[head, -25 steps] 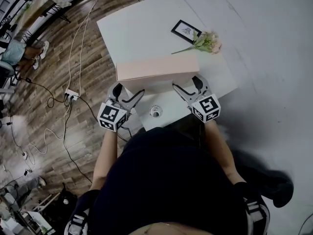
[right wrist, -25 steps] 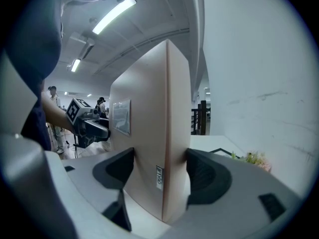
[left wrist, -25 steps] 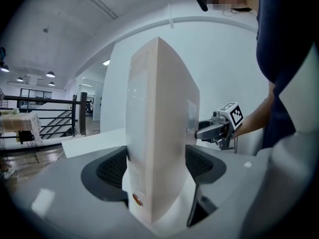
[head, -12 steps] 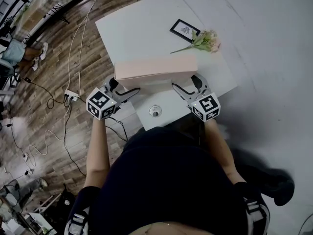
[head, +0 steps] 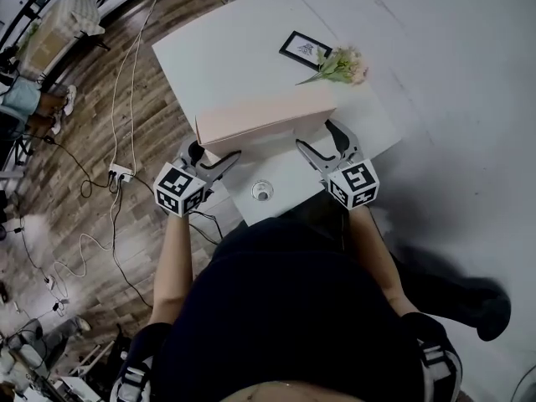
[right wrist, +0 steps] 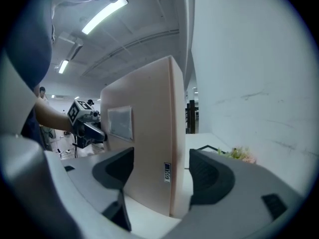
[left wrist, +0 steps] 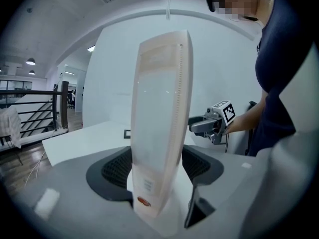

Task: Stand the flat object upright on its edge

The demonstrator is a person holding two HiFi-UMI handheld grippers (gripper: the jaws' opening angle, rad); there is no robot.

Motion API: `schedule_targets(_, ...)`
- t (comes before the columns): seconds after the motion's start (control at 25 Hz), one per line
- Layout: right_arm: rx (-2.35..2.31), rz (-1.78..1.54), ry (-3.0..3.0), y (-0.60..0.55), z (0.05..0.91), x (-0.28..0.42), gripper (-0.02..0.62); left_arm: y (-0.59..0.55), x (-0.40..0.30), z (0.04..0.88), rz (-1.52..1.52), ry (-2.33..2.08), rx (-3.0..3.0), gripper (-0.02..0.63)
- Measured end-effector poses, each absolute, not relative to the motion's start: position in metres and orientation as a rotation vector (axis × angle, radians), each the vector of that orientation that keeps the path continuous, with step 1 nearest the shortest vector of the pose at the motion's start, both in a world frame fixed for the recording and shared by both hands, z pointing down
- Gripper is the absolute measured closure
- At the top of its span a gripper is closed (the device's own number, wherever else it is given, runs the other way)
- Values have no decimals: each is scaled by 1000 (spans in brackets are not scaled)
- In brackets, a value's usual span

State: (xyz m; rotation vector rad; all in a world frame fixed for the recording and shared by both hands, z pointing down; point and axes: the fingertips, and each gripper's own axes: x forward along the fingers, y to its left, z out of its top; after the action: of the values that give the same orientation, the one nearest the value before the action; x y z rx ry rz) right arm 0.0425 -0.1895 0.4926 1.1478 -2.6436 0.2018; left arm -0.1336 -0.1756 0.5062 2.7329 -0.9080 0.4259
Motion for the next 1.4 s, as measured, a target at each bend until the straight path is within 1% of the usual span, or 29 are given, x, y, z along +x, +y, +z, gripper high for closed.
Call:
schedule_targets(0.2,1359,226,-2561,-183,481,81,276,-183,-105,504,420,-964,2697,282)
schedule_targets(0.24,1402,236,-2549,-181,479,90,303,-184,-98,506,422,-968,2694,282)
schedule_targets(0.32,1499,251,-2521,-176,472,108,455,-187,-84,506,430,-974,2692,284)
schedule_targets(0.36,1541,260,-2505,-174,470,117,495,-189,-77,504,430,-978,2688,284)
schedule_targets(0.4,1576,268,-2488,-171,468,125,523,-190,-70,502,431,-979,2685,284)
schedule_targets(0.48,1632,270,-2451,-164,464,139,546,-192,-56,504,435,-970,2683,284)
schedule_targets(0.6,1699,279,-2379,-153,462,159,572,-198,-38,509,439,-958,2680,284)
schedule_targets(0.72,1762,310,-2322,-141,462,176,583,-202,-21,509,442,-966,2665,284)
schedule_targets(0.96,1862,346,-2250,-107,457,198,583,-203,15,507,454,-962,2652,284)
schedule_targets(1.24,1974,404,-2139,-85,479,229,583,-219,65,521,491,-924,2647,284)
schedule_targets(1.4,2050,422,-2061,-67,474,239,583,-221,86,517,483,-927,2645,284)
